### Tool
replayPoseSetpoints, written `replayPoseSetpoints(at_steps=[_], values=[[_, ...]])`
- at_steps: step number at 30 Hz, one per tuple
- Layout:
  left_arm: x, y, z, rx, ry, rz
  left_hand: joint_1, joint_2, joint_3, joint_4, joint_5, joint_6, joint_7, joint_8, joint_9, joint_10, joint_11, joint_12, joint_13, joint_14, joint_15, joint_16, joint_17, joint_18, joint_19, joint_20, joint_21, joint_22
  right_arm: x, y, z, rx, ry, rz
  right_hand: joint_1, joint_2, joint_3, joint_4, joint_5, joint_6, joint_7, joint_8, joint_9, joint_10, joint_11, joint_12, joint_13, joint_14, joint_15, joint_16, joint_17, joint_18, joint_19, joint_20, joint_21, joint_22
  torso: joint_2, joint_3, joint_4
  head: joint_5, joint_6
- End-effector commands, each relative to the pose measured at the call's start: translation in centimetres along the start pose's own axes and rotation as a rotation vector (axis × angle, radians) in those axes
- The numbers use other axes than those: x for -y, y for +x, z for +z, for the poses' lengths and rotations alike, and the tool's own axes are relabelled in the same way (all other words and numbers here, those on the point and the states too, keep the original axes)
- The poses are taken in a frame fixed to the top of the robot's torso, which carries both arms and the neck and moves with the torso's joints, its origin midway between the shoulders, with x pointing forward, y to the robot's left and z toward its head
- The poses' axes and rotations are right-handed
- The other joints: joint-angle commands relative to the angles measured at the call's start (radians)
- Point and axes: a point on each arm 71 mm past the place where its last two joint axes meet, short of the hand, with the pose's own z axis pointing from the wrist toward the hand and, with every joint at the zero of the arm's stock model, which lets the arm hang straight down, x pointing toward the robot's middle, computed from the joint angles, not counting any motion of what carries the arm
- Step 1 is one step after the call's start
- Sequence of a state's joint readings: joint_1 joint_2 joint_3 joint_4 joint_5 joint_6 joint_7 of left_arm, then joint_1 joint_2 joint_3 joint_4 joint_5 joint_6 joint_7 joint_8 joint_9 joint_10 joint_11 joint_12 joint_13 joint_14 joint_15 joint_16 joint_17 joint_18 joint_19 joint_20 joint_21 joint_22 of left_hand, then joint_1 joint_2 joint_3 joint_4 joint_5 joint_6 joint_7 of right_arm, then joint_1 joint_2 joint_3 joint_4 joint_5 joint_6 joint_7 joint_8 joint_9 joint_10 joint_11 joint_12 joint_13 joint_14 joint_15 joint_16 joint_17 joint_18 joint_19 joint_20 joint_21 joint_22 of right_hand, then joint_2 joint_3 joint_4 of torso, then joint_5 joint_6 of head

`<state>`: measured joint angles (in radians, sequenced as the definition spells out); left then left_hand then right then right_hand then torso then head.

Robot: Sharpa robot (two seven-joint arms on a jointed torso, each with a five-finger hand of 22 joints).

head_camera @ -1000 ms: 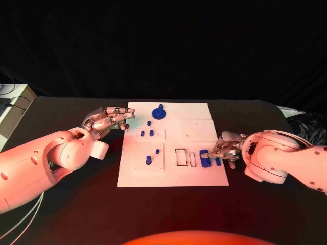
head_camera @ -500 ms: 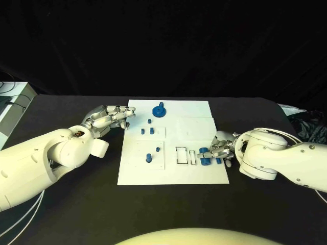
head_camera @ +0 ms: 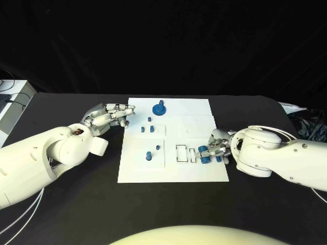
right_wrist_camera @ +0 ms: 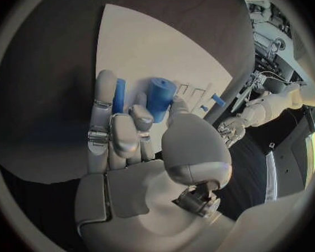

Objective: Assemble the parts on the task board

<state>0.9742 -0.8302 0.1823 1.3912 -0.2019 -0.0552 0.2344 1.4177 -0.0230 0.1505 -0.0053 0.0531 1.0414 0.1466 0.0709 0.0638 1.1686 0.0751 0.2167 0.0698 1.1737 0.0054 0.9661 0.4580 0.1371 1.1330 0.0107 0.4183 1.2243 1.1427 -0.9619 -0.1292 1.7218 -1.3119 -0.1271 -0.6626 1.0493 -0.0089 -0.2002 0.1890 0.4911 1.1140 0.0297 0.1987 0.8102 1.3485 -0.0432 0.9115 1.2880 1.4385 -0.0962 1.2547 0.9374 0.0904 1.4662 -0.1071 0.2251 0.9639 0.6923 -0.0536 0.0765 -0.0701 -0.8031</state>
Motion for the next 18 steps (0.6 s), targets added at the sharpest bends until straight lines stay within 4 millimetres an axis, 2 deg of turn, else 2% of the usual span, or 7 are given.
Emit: replayPoseSetpoints(at_steps=[1, 2, 3, 7, 9, 18], values=[[0.1, 0.2, 0.0, -0.021, 0.004, -0.010, -0.007, -0.004, -0.001, 0.006, 0.003, -0.008, -0.001, -0.001, 0.001, -0.005, 0.003, 0.003, 0.000, -0.002, 0.001, -0.007, -0.001, -0.008, 0.009, 0.000, -0.004, -0.001, 0.4, 1.2, 0.1, -0.038, 0.018, -0.043, 0.030, 0.038, 0.013, -0.023, 0.185, -0.004, -0.003, -0.010, -0.021, 0.006, -0.004, -0.002, -0.001, 0.001, -0.008, 0.003, 0.000, -0.009, 0.033, -0.009, 0.004, 0.000, 0.000, -0.0005, -0.0003, 0.001, -0.002], [0.1, 0.2, 0.0, -0.021, 0.004, -0.010, -0.007, -0.004, -0.001, 0.006, 0.003, -0.008, -0.001, -0.001, 0.001, -0.005, 0.003, 0.003, 0.000, -0.002, 0.001, -0.007, -0.001, -0.008, 0.009, 0.000, -0.004, -0.001, 0.4, 1.2, 0.1, -0.037, 0.017, -0.034, 0.040, 0.048, 0.019, -0.030, 0.252, -0.005, -0.004, -0.011, -0.021, 0.007, -0.006, -0.002, 0.000, 0.001, -0.010, 0.003, 0.000, -0.009, 0.034, -0.010, 0.004, 0.000, 0.000, -0.0005, 0.0001, 0.001, -0.002], [0.0, 0.2, 0.0, -0.021, 0.003, -0.010, -0.007, -0.004, -0.001, 0.006, 0.003, -0.008, -0.001, -0.001, 0.001, -0.005, 0.003, 0.003, 0.000, -0.002, 0.001, -0.007, -0.001, -0.008, 0.009, 0.000, -0.004, -0.001, 0.4, 1.2, 0.0, -0.037, 0.016, -0.025, 0.048, 0.054, 0.024, -0.038, 0.284, -0.006, -0.005, -0.011, -0.021, 0.007, -0.007, -0.001, 0.000, 0.001, -0.011, 0.003, 0.000, -0.010, 0.034, -0.010, 0.004, 0.000, 0.000, -0.0003, 0.0004, 0.001, -0.002], [0.0, 0.2, 0.0, -0.021, 0.002, -0.010, -0.007, -0.004, -0.001, 0.006, 0.003, -0.008, -0.001, -0.001, 0.001, -0.005, 0.003, 0.003, 0.000, -0.002, 0.001, -0.007, -0.001, -0.008, 0.009, 0.000, -0.004, -0.001, 0.4, 1.3, -0.3, -0.047, 0.014, 0.036, 0.068, 0.076, 0.051, -0.061, 0.366, -0.007, -0.007, -0.011, -0.019, 0.006, -0.010, -0.002, 0.000, 0.001, -0.013, 0.002, -0.001, -0.012, 0.033, -0.013, 0.005, 0.001, 0.000, 0.0002, 0.0002, 0.002, -0.002], [0.0, 0.2, 0.0, -0.020, 0.001, -0.010, -0.006, -0.004, 0.000, 0.006, 0.003, -0.008, 0.000, -0.001, 0.001, -0.005, 0.002, 0.003, 0.000, -0.002, 0.001, -0.007, -0.001, -0.008, 0.009, -0.001, -0.005, -0.001, 0.4, 1.4, -0.5, -0.059, 0.011, 0.078, 0.070, 0.077, 0.067, -0.076, 0.384, -0.009, -0.007, -0.011, -0.018, 0.005, -0.010, -0.005, -0.001, 0.001, -0.013, 0.002, 0.000, -0.013, 0.033, -0.014, 0.006, 0.002, 0.000, -0.0002, 0.0001, 0.003, -0.002], [-0.1, 0.2, 0.0, -0.021, -0.001, -0.011, -0.005, -0.004, 0.001, 0.006, 0.003, -0.008, 0.000, -0.001, 0.001, -0.005, 0.002, 0.003, 0.000, -0.002, 0.001, -0.007, -0.001, -0.008, 0.010, -0.001, -0.005, -0.001, -0.2, -0.1, -1.5, -0.094, -0.010, 0.226, 0.035, 0.074, 0.137, -0.123, 0.384, -0.016, -0.005, -0.013, -0.018, -0.002, -0.008, -0.013, -0.005, 0.002, -0.012, 0.001, 0.002, -0.013, 0.032, -0.013, 0.004, 0.006, -0.001, -0.0007, -0.0006, 0.004, 0.001]])
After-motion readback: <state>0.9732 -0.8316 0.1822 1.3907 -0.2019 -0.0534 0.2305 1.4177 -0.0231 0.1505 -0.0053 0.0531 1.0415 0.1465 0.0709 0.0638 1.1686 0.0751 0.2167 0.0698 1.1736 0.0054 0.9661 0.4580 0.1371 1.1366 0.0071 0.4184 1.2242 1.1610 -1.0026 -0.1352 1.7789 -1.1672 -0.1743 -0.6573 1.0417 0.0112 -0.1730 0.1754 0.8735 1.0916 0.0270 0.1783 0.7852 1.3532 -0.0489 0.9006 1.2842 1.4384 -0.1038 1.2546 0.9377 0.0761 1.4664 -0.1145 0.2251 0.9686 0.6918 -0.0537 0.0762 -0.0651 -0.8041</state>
